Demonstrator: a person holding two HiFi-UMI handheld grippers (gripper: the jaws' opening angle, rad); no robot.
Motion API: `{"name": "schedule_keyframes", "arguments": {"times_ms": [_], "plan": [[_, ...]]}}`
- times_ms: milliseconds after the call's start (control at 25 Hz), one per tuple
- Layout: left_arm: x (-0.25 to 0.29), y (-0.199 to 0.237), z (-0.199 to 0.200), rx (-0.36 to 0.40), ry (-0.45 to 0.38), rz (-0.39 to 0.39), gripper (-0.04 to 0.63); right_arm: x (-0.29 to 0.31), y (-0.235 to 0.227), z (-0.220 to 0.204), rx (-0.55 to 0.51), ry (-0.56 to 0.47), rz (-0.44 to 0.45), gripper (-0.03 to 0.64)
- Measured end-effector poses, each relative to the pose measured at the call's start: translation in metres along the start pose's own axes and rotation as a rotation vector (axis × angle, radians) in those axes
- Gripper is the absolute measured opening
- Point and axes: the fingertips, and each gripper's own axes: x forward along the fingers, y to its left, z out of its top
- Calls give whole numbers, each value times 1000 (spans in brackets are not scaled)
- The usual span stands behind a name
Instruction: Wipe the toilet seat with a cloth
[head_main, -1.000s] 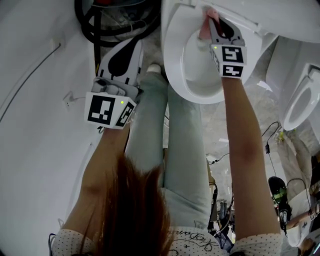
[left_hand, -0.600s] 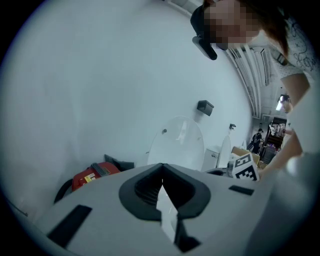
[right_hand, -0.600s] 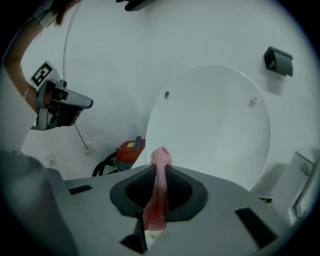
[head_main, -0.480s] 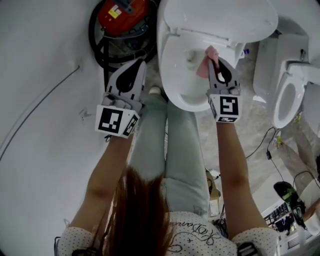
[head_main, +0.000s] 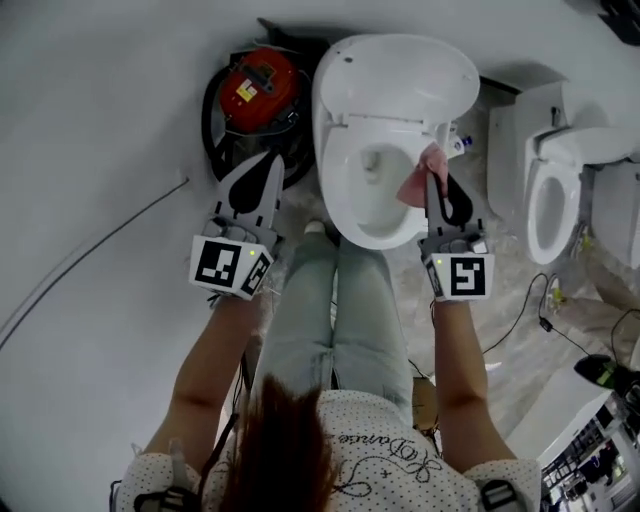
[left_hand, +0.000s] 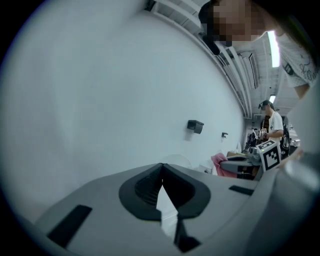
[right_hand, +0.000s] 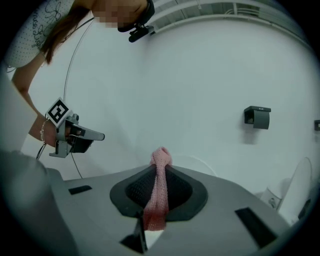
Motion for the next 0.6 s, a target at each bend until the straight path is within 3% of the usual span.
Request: {"name": "schedule_keyframes", "arguments": {"times_ms": [280,600], "plan": [[-23,-29,83,74,-88,-46,5,-47,-4,91,20,-120,-60,52],[-58,-56,124,132,-126,-88,4,-87,-7,155,58,-180,-149,57]]}}
